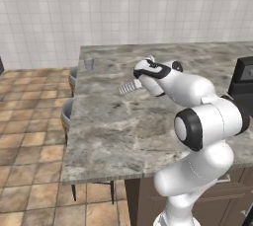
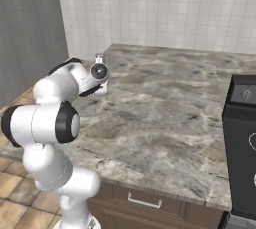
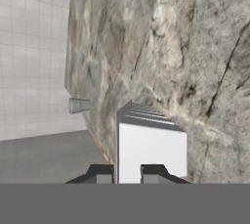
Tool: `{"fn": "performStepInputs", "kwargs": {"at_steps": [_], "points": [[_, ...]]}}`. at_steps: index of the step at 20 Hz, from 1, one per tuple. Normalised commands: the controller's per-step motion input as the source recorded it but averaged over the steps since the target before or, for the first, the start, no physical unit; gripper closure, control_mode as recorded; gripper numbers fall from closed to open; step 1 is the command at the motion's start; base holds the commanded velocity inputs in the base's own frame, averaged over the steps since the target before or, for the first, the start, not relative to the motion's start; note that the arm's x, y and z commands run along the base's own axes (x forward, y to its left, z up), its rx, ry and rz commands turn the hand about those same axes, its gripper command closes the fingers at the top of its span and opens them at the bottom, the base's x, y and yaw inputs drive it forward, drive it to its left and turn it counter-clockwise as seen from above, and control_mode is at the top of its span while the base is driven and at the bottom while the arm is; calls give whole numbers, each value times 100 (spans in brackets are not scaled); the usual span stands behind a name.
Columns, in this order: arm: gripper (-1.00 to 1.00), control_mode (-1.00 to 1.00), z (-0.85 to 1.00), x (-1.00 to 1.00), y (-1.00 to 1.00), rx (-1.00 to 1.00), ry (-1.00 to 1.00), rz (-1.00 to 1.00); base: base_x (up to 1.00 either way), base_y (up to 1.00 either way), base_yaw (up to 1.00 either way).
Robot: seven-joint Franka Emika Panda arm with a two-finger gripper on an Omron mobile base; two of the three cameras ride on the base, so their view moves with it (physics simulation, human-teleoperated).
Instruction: Open the freezer door, pick up the ice cube tray from the freezer, and place it on the dining counter.
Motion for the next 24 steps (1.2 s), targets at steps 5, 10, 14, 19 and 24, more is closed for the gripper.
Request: {"fn": "performStepInputs", "kwargs": {"at_steps": [5,10,14,19,24], "points": [[100,-100,-49,27,4,0,0,0,0,0,0],[100,-100,-42,10,2,0,0,0,0,0,0],[100,-100,-40,0,0,0,0,0,0,0,0],[100,-100,-47,0,0,0,0,0,0,0,0],[100,-100,-38,0,0,0,0,0,0,0,0]]}}
